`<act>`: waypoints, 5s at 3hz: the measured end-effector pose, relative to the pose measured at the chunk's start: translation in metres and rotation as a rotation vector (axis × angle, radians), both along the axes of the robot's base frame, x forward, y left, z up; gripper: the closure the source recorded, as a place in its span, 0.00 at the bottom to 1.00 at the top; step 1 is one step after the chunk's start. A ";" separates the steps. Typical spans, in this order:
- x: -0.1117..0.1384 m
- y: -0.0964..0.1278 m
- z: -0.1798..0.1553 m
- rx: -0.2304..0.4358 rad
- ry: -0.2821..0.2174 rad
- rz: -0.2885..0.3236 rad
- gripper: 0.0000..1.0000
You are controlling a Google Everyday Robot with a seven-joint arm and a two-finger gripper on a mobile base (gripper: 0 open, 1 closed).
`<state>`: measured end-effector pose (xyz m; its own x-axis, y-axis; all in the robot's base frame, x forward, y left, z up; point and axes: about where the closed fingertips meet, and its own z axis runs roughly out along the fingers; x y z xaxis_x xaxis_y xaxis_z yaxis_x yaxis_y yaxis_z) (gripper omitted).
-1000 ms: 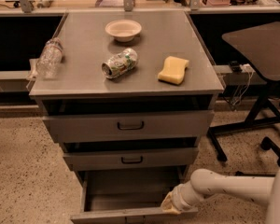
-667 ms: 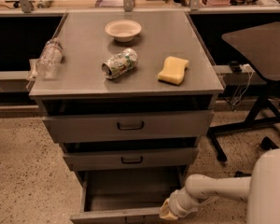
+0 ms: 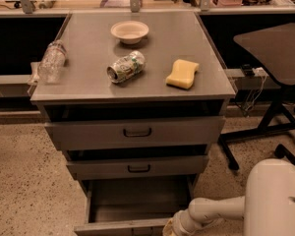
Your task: Close bottom drawer
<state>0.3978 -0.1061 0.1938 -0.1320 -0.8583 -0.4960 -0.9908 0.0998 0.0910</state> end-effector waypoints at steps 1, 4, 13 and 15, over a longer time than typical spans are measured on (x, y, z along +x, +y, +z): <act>0.001 0.004 -0.020 0.001 -0.050 -0.042 0.78; 0.003 0.005 -0.028 0.000 -0.070 -0.076 0.08; 0.074 0.001 -0.073 0.298 -0.274 -0.137 0.42; 0.074 0.000 -0.073 0.339 -0.313 -0.145 0.00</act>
Offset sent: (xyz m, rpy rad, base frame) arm 0.0075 0.0030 -0.0347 -0.0040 -0.0970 -0.1162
